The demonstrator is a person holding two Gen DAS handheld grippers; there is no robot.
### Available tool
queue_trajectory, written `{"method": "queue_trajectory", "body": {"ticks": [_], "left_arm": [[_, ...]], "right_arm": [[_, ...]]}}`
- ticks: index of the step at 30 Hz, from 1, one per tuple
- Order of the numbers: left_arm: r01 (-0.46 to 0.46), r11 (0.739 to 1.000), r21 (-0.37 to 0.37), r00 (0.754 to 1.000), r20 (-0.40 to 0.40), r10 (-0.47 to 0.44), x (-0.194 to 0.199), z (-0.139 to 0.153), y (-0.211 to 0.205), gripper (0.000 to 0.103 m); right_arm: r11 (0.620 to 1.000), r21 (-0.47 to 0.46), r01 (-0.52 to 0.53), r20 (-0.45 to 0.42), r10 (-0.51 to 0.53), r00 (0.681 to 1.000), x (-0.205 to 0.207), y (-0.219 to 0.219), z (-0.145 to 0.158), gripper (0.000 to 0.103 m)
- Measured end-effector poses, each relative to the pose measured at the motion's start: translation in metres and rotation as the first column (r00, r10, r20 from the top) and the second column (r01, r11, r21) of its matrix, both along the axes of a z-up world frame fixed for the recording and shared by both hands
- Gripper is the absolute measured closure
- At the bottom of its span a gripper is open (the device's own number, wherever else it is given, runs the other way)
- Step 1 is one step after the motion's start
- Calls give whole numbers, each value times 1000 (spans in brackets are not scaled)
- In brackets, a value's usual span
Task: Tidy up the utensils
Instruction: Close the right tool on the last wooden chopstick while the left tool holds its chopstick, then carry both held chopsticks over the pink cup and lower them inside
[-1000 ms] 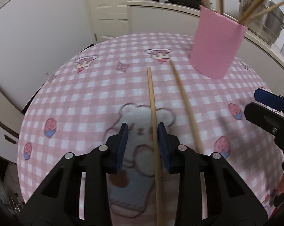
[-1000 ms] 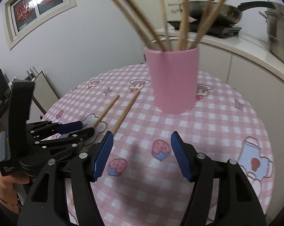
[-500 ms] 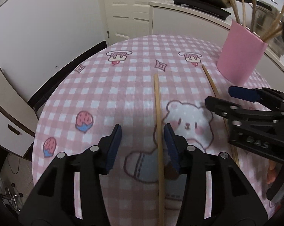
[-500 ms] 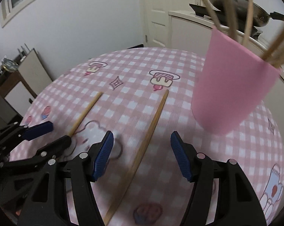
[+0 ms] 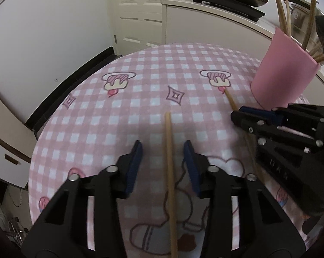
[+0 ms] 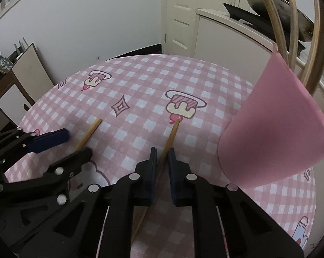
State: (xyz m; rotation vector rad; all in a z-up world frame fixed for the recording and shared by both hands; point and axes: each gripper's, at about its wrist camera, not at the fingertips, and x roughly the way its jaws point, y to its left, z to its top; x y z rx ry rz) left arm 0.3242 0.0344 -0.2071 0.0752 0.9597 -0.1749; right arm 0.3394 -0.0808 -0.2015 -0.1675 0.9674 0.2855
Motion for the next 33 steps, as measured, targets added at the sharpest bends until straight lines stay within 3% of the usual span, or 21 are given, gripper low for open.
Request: {"method": "queue_trajectory", "body": {"ticks": [6, 15, 20, 33], "left_arm": [[18, 1000, 0, 1000, -6, -18, 11, 1, -10, 97], [-18, 996, -92, 999, 40, 22, -7, 26, 9, 97], [-19, 988, -155, 994, 105, 35, -31, 63, 18, 97], [28, 983, -180, 950, 312, 30, -108, 152, 6, 98]], "right_arm": [[999, 31, -23, 6, 23, 1000, -1, 4, 4, 97], [993, 80, -82, 59, 77, 995, -26, 9, 32, 99], [986, 122, -111, 102, 99, 990, -46, 7, 56, 99], [967, 201, -158, 246, 107, 963, -111, -16, 127, 99]]}}
